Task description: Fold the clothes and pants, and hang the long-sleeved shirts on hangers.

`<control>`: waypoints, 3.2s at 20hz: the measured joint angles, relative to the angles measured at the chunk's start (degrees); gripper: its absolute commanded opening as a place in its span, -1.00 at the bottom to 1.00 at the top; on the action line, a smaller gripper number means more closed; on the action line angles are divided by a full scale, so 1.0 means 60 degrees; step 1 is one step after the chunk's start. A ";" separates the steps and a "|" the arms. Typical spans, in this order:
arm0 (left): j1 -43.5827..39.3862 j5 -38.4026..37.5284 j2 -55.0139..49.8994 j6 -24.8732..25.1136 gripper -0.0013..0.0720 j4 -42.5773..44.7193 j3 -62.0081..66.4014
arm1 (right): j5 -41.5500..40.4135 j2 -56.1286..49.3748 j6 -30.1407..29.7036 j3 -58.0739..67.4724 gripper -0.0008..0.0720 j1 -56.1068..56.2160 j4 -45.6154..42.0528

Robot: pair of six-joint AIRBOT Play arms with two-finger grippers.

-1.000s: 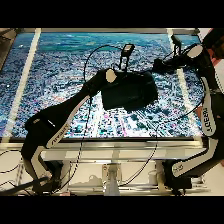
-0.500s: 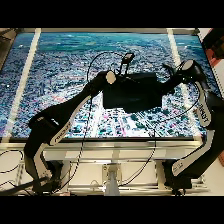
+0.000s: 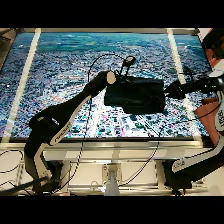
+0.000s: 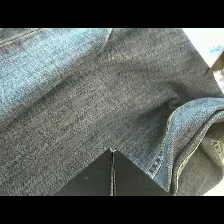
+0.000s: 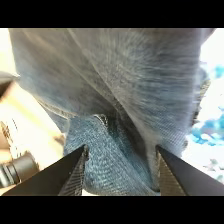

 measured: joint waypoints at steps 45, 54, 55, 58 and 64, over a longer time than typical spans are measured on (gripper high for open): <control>0.3938 -0.2925 0.6692 0.0499 -0.88 0.2889 0.0000 | -0.4138 0.3792 0.3595 0.0739 -0.83 -0.3104 0.0022; 0.4156 -0.3206 0.8837 0.0503 -0.88 0.4218 0.0004 | -0.2317 0.5319 0.4707 0.0688 -0.83 -0.7100 -0.3636; 0.4156 -0.3213 0.8914 0.0503 -0.88 0.4226 0.0004 | -0.1989 0.5351 0.4761 0.0659 -0.83 -0.7311 -0.4659; 0.4156 -0.3242 0.9023 0.0503 -0.88 0.4324 0.0000 | -0.1410 0.5413 0.4947 0.0608 -0.81 -0.8029 -0.6965; 0.4156 -0.3249 0.9082 0.0503 -0.88 0.4364 0.0000 | -0.1457 0.5388 0.5300 0.0579 0.85 -0.8834 -0.8276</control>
